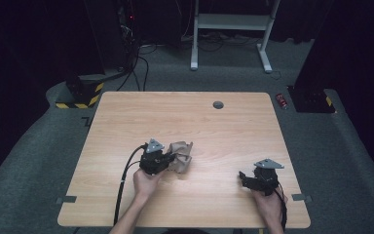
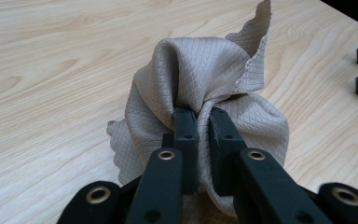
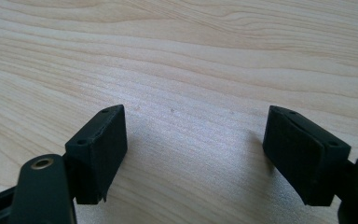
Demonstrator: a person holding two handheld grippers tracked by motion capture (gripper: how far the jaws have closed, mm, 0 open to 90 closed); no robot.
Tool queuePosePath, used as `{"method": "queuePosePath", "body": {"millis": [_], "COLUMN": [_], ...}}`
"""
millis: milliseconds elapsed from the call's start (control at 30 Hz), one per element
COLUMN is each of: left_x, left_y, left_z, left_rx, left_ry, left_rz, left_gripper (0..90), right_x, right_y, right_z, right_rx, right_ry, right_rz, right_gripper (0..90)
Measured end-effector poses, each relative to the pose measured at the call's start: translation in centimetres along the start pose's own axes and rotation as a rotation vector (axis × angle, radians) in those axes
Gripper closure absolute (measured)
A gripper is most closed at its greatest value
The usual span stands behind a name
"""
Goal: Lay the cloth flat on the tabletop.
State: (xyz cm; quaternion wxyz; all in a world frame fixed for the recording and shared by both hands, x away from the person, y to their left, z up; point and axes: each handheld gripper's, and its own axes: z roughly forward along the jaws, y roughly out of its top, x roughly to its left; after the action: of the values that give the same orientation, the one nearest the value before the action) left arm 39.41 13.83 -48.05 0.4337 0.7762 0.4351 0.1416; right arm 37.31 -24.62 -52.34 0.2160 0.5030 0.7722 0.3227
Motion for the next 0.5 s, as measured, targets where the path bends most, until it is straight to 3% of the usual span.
{"method": "queuePosePath", "body": {"millis": [367,500], "left_x": [-2.1,-2.6], "left_y": [1.8,2.3], "left_z": [1.8,2.7], "left_rx": [-0.007,-0.005], "left_ry": [-0.05,-0.074], "left_rz": [0.032,0.018], "left_gripper": [83.2,83.0], "right_x": [0.0,0.0], "right_y": [0.0,0.0], "right_z": [0.0,0.0], "right_rx": [0.0,0.0], "right_ry": [0.0,0.0], "right_rz": [0.0,0.0], "right_gripper": [21.3,21.3]}}
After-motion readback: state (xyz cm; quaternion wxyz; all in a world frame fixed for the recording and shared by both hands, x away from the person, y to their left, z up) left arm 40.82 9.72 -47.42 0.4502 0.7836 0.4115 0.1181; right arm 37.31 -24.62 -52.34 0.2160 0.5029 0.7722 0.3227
